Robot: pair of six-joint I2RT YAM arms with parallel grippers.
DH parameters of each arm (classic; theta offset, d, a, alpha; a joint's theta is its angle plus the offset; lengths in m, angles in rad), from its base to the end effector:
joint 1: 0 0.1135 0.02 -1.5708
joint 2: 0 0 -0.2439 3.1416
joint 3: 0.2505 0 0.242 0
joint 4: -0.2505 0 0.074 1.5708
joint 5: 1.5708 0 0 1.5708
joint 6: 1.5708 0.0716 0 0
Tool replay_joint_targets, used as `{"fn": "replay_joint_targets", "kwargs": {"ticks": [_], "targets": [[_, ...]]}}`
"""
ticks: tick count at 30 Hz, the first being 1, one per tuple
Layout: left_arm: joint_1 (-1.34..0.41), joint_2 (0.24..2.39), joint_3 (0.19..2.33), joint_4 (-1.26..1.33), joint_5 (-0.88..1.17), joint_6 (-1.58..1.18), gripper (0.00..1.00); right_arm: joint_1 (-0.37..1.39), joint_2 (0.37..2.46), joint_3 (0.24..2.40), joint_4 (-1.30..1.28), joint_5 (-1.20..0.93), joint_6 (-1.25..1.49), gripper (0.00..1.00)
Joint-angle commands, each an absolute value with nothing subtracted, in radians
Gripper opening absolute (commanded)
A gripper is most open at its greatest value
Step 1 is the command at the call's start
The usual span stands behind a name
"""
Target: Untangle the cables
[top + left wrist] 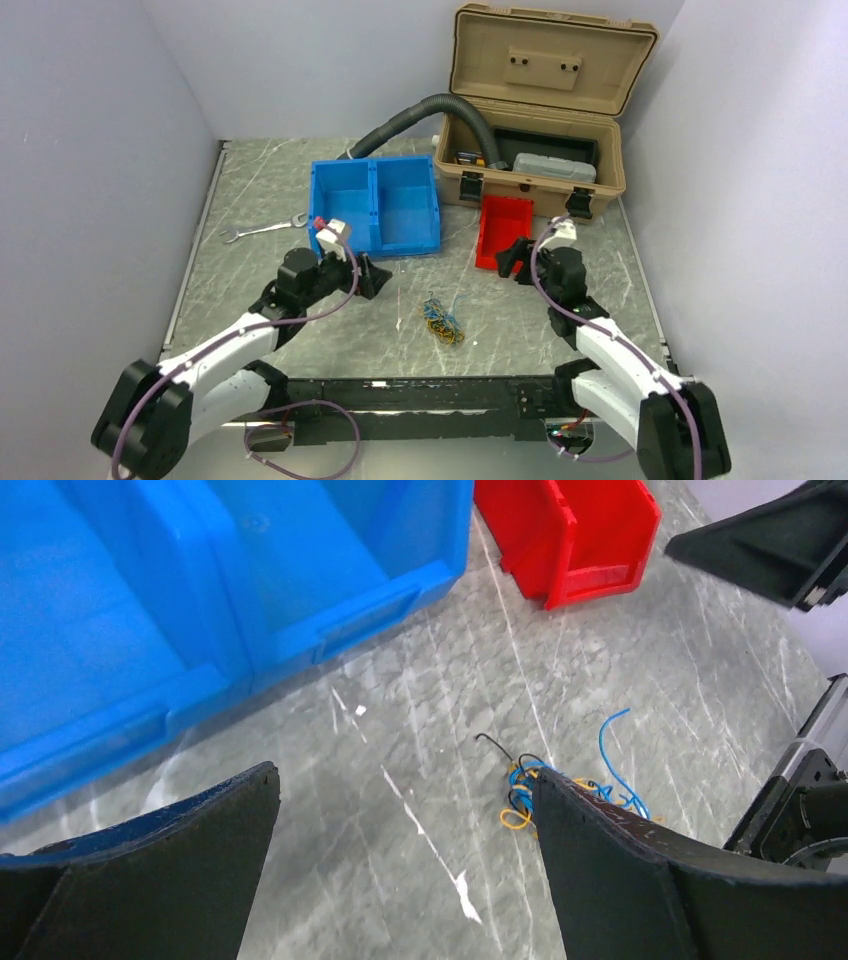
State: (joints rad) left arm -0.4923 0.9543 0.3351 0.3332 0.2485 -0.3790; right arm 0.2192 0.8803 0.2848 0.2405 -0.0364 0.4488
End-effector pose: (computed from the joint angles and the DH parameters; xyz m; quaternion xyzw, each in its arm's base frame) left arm 0.2052 -0.1300 0.1848 0.1191 0.7890 -0.3408 0.4971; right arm 0.2228 0.0523 0.1691 0.0837 0.8165 0.2013 0.5346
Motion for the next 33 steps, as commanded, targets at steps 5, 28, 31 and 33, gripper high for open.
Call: {"fn": "replay_joint_targets", "kwargs": {"ticks": [5,28,31,33], "targets": [[-0.533,1.196,0.415,0.579,0.418,-0.378,0.93,0.434,1.087,0.389,0.321,-0.186,0.359,0.62],[-0.654,1.212,0.451,0.41,0.498,-0.267,0.92,0.711,1.108,0.332,0.239,-0.327,0.421,0.55],[-0.675,1.218,0.434,0.425,0.482,-0.26,0.92,0.74,1.121,0.332,0.236,-0.294,0.431,0.51],[-0.681,1.23,0.428,0.441,0.493,-0.265,0.91,0.754,1.148,0.347,0.221,-0.265,0.432,0.47]]}}
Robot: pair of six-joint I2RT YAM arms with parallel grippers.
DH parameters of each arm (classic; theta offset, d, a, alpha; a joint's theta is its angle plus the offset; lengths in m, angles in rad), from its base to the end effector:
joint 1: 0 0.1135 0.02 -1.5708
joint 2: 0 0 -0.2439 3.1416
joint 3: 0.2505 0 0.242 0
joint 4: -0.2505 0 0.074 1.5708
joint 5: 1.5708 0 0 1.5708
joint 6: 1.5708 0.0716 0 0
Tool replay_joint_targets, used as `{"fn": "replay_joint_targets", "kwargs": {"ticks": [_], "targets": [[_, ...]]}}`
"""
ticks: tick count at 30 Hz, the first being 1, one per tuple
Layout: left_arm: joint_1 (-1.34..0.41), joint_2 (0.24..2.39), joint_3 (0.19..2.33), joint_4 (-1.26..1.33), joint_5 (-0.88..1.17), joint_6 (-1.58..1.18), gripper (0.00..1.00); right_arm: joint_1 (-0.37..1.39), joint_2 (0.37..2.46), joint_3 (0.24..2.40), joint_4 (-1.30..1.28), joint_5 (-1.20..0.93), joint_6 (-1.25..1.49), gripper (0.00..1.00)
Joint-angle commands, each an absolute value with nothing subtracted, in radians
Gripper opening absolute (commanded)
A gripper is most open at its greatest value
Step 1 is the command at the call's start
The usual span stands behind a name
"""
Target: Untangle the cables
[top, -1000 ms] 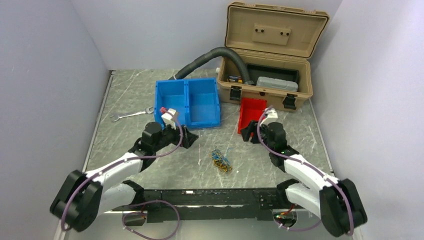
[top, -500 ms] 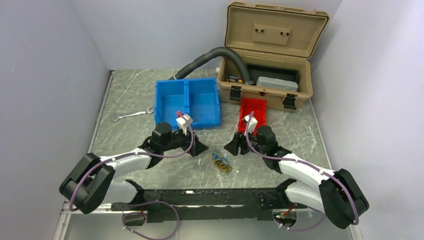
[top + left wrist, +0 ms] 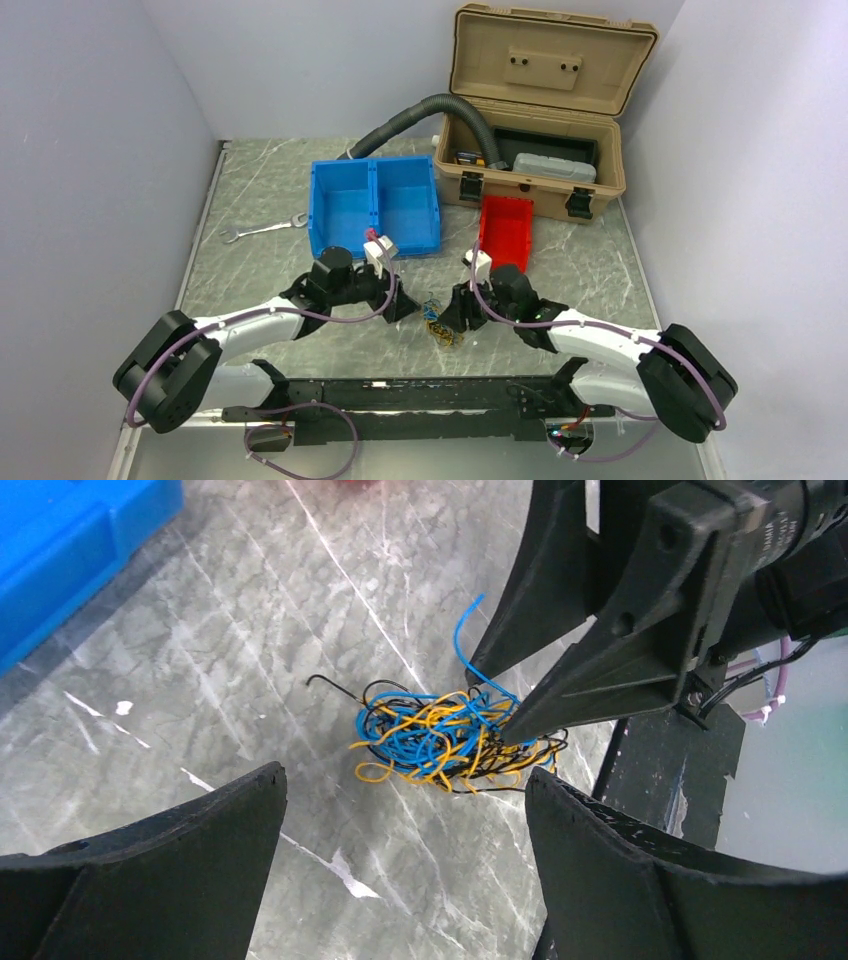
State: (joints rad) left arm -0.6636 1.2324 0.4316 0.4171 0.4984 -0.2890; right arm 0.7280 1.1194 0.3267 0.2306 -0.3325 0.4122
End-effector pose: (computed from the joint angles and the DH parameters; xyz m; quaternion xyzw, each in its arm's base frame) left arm 0.1934 -0.1947 0.1658 0.2851 0.7636 -0.4302 0.3880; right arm 0.1642 0.1777 0.1326 -0.2147 0.8401 0.3792 0.3230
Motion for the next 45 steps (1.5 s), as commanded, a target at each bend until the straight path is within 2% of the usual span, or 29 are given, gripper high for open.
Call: {"fn": "replay_joint_targets", "kwargs": {"ticks": [1,2,6,7,17,21,26,28,29,30,35,40,45], "targets": [[-0.683,1.234,0.435,0.429,0.495,-0.262,0.91,0.758,1.166,0.356,0.218,-0.26,0.43,0.46],[-0.689,1.233,0.44,0.419,0.487,-0.255,0.91,0.762,1.184,0.366,0.217,-0.259,0.426,0.41],[-0.692,1.235,0.465,0.399,0.449,-0.238,0.91,0.779,1.225,0.416,0.205,-0.23,0.401,0.1],[-0.692,1.241,0.475,0.394,0.448,-0.236,0.91,0.779,1.227,0.431,0.198,-0.217,0.394,0.0],[-0.691,1.252,0.545,0.406,0.41,-0.256,0.91,0.776,1.279,0.591,0.225,-0.059,0.264,0.0],[-0.692,1.258,0.482,0.49,0.355,-0.238,0.92,0.759,1.318,0.579,0.281,-0.046,0.247,0.0],[-0.693,1.289,0.534,0.422,0.33,-0.22,0.91,0.748,1.319,0.55,0.321,-0.077,0.268,0.0],[-0.693,1.306,0.554,0.386,0.301,-0.221,0.91,0.744,1.304,0.537,0.329,-0.055,0.273,0.38],[-0.693,1.321,0.572,0.365,0.291,-0.218,0.9,0.743,1.294,0.533,0.327,-0.053,0.276,0.51],[-0.693,1.332,0.579,0.354,0.286,-0.22,0.89,0.741,1.283,0.525,0.332,-0.053,0.277,0.58],[-0.693,1.383,0.591,0.375,0.315,-0.247,0.86,0.729,1.194,0.468,0.335,-0.007,0.294,0.65],[-0.693,1.466,0.651,0.346,0.345,-0.29,0.81,0.679,1.088,0.414,0.299,0.045,0.347,0.65],[-0.702,1.531,0.717,0.301,0.361,-0.312,0.8,0.65,0.997,0.361,0.329,0.063,0.361,0.69]]}}
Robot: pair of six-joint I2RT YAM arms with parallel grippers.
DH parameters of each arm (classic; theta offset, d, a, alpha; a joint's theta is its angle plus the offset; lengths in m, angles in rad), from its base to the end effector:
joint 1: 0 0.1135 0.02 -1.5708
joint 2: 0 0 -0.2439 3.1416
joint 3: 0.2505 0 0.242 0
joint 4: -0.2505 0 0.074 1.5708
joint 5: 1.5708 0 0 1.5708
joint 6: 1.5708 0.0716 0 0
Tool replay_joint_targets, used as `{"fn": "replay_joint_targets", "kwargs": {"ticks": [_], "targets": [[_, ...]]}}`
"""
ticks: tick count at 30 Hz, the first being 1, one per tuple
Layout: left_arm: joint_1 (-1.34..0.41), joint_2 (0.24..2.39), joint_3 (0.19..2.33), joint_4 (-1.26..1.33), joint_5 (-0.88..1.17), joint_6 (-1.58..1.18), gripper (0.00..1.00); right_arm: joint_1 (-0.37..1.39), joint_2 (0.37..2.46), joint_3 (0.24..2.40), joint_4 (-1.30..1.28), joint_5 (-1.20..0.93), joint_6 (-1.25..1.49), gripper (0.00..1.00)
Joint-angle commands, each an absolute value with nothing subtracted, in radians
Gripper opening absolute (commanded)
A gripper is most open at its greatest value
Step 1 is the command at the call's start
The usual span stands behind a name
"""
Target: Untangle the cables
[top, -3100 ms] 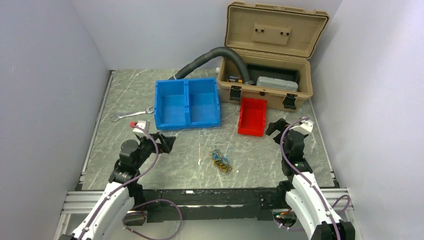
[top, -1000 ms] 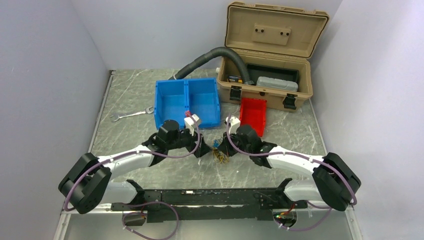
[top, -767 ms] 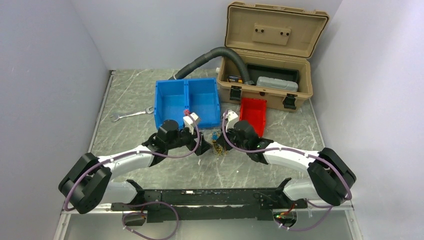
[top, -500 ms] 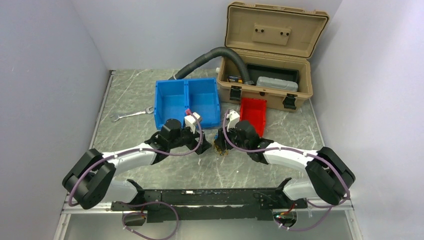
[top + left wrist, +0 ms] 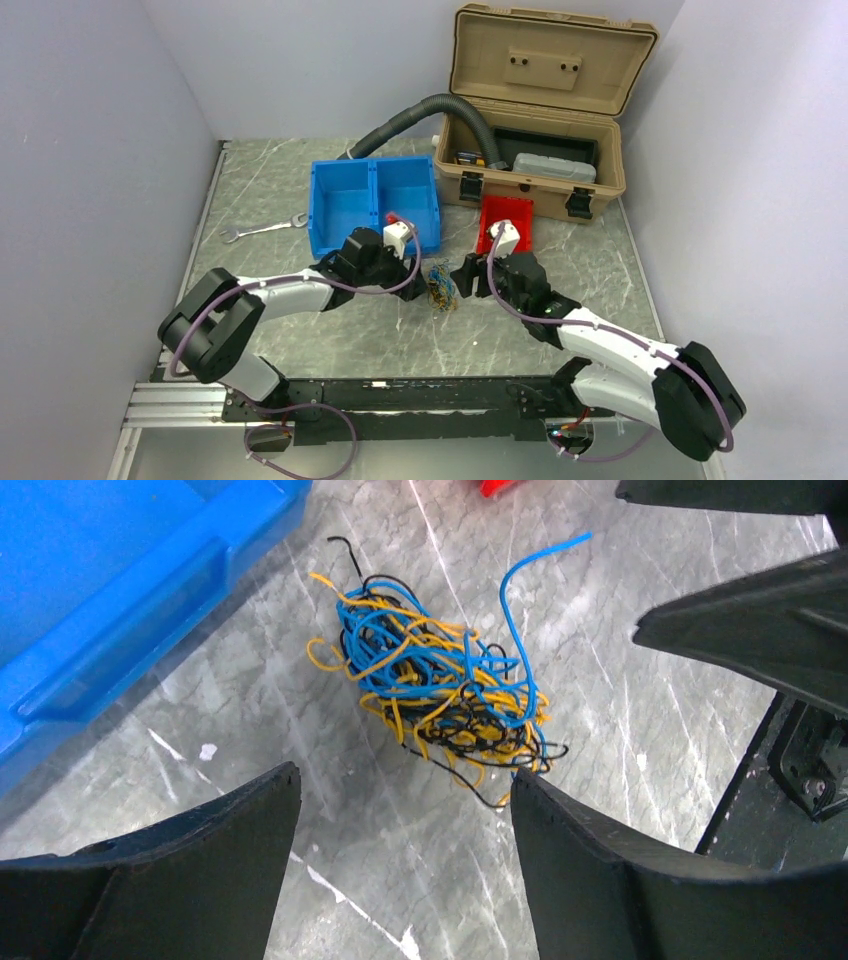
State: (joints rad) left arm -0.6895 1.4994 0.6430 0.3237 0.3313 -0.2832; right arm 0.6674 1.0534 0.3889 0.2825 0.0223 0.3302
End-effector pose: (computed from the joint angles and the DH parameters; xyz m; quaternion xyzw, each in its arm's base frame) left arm 0.2349 -0.2238 0.1470 0.2529 0.8223 -0.3553 0.3656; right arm 0.2021 0.1572 0.1739 -0.1329 0.8177 0.2598 0.4962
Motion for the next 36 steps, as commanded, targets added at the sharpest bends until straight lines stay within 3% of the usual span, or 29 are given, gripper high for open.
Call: {"fn": "replay_joint_targets", "kwargs": {"ticks": [1,10,12,14,18,19,25,36], "targets": [[-0.703,1.548,0.735,0.283,0.355,-0.314,0.79,0.643,0.988,0.357,0.331,0.062,0.364,0.69],[-0.717,1.662,0.784,0.287,0.392,-0.314,0.76,0.614,0.976,0.344,0.338,0.039,0.383,0.69],[-0.718,1.675,0.802,0.276,0.412,-0.305,0.7,0.611,0.981,0.348,0.336,0.041,0.385,0.69],[-0.717,1.686,0.819,0.262,0.423,-0.301,0.58,0.607,0.983,0.346,0.339,0.043,0.387,0.69],[-0.717,1.692,0.847,0.229,0.443,-0.288,0.05,0.597,0.997,0.35,0.337,0.029,0.394,0.7],[-0.717,1.683,0.841,0.232,0.445,-0.287,0.0,0.594,0.998,0.351,0.334,0.027,0.395,0.7],[-0.711,1.612,0.787,0.279,0.452,-0.286,0.0,0.562,0.964,0.331,0.321,0.007,0.412,0.7],[-0.636,1.557,0.693,0.432,0.578,-0.36,0.0,0.525,1.0,0.287,0.357,-0.245,0.486,0.7]]}}
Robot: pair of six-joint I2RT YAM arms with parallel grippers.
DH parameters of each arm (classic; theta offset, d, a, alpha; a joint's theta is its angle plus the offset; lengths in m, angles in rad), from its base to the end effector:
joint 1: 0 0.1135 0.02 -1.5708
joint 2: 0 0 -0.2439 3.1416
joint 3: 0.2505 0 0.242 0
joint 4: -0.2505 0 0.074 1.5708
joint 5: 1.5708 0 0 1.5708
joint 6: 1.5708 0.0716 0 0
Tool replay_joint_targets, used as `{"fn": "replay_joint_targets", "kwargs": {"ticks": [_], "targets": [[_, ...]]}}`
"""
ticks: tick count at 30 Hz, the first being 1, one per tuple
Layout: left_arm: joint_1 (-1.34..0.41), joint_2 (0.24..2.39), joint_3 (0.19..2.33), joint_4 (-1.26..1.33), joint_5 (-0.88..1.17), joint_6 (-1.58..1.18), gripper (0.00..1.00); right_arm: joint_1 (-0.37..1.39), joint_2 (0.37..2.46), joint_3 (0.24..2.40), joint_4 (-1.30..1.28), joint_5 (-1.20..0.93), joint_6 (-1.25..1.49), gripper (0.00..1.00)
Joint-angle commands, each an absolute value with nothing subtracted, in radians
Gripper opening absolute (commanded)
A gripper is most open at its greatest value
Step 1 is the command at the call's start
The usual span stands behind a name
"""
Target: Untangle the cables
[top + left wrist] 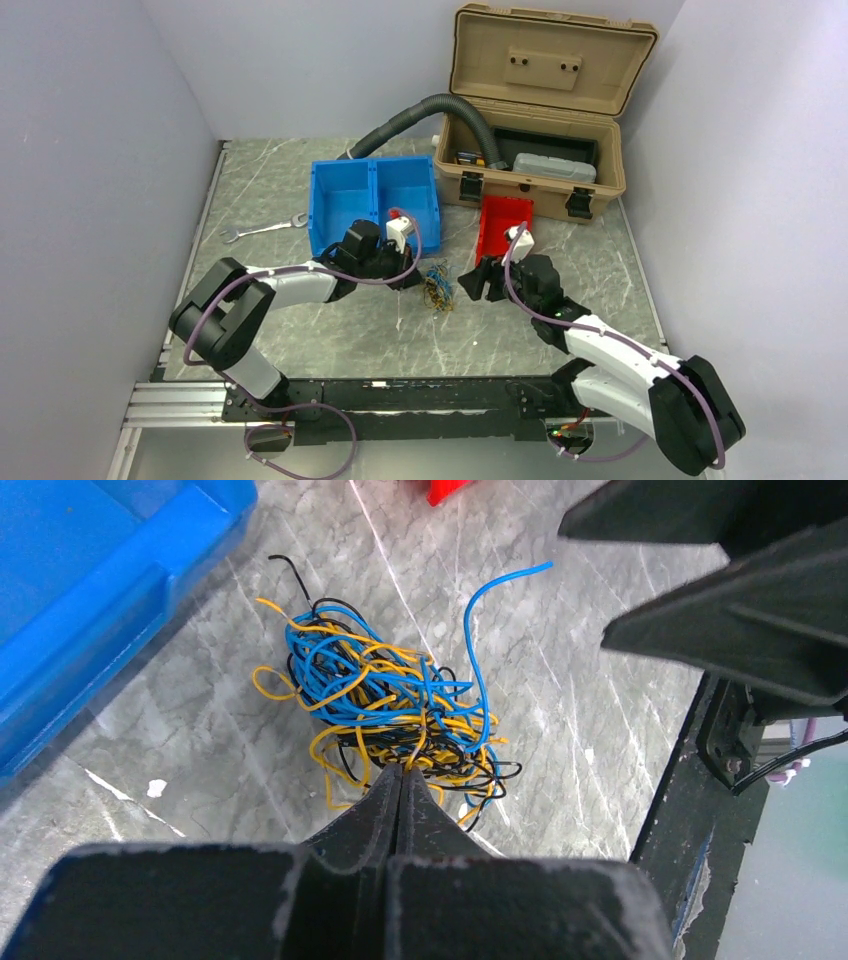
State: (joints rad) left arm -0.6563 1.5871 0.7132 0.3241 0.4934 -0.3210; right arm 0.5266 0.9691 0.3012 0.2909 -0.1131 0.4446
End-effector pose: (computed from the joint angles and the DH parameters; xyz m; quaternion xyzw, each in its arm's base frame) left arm 0.2465 -0.2327 0.1445 0.2588 0.8143 -0.4106 0.3183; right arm 0.2018 0.1267 0.1630 -0.0656 0.8238 0.3033 0.4745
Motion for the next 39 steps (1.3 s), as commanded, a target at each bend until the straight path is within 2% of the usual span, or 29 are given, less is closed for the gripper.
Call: {"fn": "replay_joint_targets", "kwargs": {"ticks": [1,10,25,39], "targets": [[-0.632,1.559,0.692,0.445,0.586,-0.366,0.0,0.525,1.016,0.289,0.373,-0.262,0.488,0.69],[-0.625,1.593,0.718,0.42,0.616,-0.366,0.0,0.525,1.194,0.336,0.42,-0.358,0.494,0.56],[-0.625,1.634,0.765,0.323,0.578,-0.335,0.0,0.537,1.394,0.437,0.426,-0.416,0.479,0.43],[-0.628,1.663,0.798,0.27,0.559,-0.324,0.0,0.567,1.437,0.459,0.38,-0.399,0.464,0.33]]}}
